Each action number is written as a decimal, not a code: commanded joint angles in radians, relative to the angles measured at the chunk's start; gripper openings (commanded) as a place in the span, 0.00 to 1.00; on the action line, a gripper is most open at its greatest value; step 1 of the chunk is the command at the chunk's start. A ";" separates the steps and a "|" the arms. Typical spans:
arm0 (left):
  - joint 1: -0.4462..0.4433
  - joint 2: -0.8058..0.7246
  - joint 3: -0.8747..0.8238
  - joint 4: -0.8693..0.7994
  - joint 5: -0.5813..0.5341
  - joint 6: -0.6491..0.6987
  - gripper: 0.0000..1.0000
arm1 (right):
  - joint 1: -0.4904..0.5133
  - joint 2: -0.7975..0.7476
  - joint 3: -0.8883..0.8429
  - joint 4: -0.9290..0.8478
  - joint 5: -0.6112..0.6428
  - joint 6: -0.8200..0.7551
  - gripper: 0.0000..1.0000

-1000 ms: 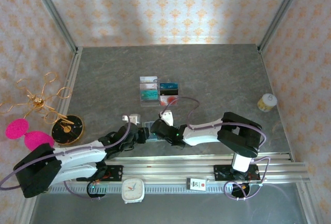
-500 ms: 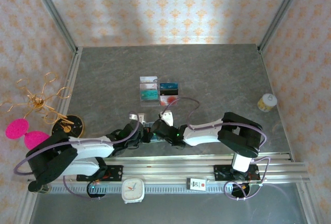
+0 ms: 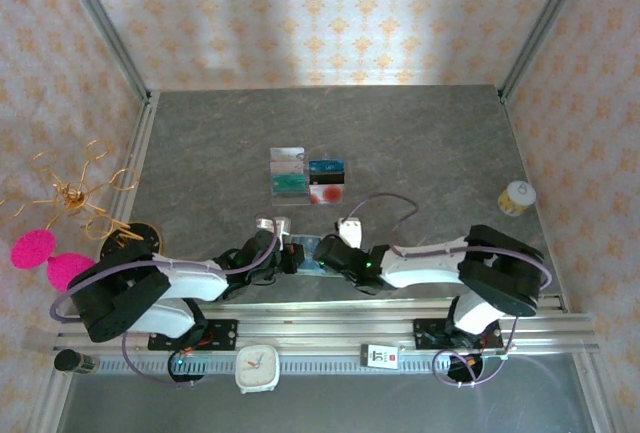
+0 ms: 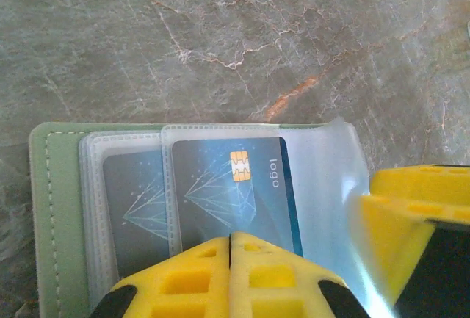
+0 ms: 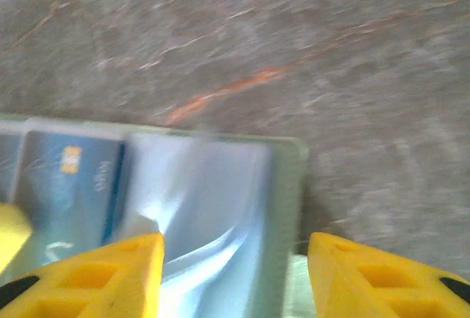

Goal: Take the credit cards out of the card holder

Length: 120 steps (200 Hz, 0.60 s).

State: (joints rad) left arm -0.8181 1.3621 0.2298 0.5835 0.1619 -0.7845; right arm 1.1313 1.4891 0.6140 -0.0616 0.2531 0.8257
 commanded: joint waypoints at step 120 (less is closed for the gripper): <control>-0.101 -0.114 0.089 -0.263 -0.115 0.018 0.08 | -0.047 -0.418 -0.040 0.059 -0.276 -0.180 0.33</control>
State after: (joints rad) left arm -0.9348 1.3045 0.3416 0.3717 0.1070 -0.7593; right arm 1.0855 1.0058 0.5415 -0.1665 0.1848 0.7273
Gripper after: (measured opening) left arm 0.073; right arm 0.351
